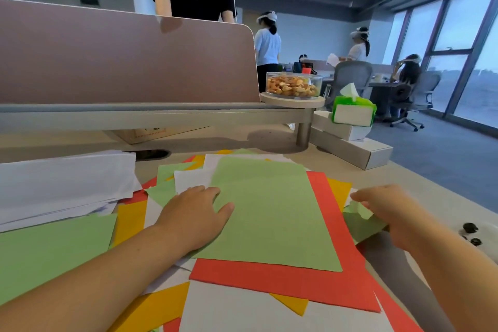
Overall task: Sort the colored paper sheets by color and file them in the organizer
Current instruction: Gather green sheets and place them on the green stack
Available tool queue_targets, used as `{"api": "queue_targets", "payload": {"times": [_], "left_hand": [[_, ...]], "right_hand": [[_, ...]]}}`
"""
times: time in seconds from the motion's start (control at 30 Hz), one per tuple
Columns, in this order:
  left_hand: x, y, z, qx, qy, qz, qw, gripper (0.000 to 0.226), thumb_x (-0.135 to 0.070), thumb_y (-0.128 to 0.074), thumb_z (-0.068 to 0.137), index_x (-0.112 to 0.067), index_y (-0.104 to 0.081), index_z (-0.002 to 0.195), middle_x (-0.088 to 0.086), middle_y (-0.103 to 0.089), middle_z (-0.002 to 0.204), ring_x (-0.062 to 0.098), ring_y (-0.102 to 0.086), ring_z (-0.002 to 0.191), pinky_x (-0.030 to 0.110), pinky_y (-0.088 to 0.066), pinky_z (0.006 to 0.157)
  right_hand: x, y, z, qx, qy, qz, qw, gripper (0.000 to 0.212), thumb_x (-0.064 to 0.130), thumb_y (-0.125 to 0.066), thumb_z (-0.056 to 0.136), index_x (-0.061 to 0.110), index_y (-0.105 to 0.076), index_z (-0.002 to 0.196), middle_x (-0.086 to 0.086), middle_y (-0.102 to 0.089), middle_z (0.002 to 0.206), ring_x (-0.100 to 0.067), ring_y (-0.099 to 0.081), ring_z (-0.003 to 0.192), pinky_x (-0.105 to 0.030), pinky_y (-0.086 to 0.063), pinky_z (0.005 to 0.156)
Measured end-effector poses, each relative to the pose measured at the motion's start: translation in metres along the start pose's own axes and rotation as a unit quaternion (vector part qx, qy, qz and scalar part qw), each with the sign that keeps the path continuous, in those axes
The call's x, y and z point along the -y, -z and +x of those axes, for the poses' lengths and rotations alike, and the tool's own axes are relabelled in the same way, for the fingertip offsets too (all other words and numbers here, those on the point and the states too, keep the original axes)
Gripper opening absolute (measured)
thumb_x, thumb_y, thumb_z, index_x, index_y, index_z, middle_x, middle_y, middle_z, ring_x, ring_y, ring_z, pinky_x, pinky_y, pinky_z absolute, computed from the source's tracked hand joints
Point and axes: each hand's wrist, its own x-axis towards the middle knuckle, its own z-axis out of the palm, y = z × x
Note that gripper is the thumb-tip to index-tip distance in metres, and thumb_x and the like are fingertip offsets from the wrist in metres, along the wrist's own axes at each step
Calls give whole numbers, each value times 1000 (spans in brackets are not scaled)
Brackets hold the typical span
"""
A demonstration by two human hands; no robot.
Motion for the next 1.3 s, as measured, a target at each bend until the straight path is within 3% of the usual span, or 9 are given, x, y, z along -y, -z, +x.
{"api": "queue_targets", "payload": {"times": [0.13, 0.2, 0.33, 0.43, 0.7, 0.9, 1.07, 1.17, 1.3], "left_hand": [[-2, 1, -3, 3, 0, 15, 1000, 61, -59, -30, 95, -25, -35, 145, 1, -35, 152, 19, -29, 140, 34, -29, 111], [-2, 0, -3, 4, 0, 15, 1000, 60, -58, -31, 95, -24, -35, 144, 1, -36, 150, 19, -31, 139, 35, -31, 111], [-2, 0, -2, -10, 9, -23, 1000, 59, -58, -34, 94, -23, -41, 141, 1, -42, 145, 20, -38, 133, 36, -35, 108], [-8, 2, -4, -38, 18, -77, 996, 57, -57, -37, 93, -23, -43, 139, 0, -43, 143, 20, -44, 128, 34, -38, 104], [-13, 15, -3, -105, -6, -130, 986, 35, -43, -52, 92, -27, -58, 122, -5, -58, 128, 15, -55, 112, 33, -46, 93], [3, 27, 9, -74, 60, -313, 945, 75, -29, -70, 84, -25, -29, 146, 5, -47, 140, 25, -49, 124, 32, -41, 92], [7, 41, 13, 40, 102, -594, 797, 51, 6, -68, 80, -12, -55, 126, 12, -71, 107, 29, -70, 90, 43, -57, 82], [6, 40, 10, 90, 104, -583, 800, 39, 2, -71, 76, -5, -65, 113, 14, -72, 106, 32, -70, 95, 46, -54, 88], [3, 38, 5, 155, 94, -554, 813, 30, -20, -71, 82, -12, -66, 110, 8, -75, 97, 22, -73, 85, 32, -58, 74]], "right_hand": [[-1, 0, -4, -65, 94, -40, 993, 31, 5, -58, 83, -3, -59, 113, -24, -60, 93, -38, -58, 85, -44, -49, 75], [2, -2, -7, 25, 38, 51, 998, 17, 1, -56, 85, -4, -54, 101, -22, -48, 74, -32, -51, 59, -39, -47, 56], [5, -4, -7, 139, -57, 191, 970, 21, 4, -52, 91, 0, -46, 111, -17, -47, 96, -24, -56, 64, -29, -46, 52], [5, -3, -11, 209, -87, 180, 957, 13, 17, -56, 91, 5, -54, 88, -7, -46, 62, -13, -44, 38, -25, -34, 48], [-7, -16, -5, 110, 45, -54, 991, 25, 10, -80, 70, -1, -63, 86, -18, -67, 76, -28, -62, 65, -36, -53, 68], [0, -9, -7, 148, 49, 99, 983, 5, -6, -59, 85, -5, -60, 90, -13, -58, 66, -23, -55, 55, -29, -45, 58], [9, -2, -20, 252, 3, 237, 938, 19, -7, -47, 88, -2, -65, 91, -14, -70, 70, -24, -67, 52, -35, -58, 52], [7, -5, -18, 230, -12, 241, 943, 14, -1, -50, 90, -2, -64, 93, -11, -69, 64, -21, -65, 49, -28, -56, 49], [6, -8, -13, 217, 4, 234, 948, 25, -3, -47, 92, -3, -60, 113, -15, -66, 86, -24, -61, 73, -37, -50, 86]]}}
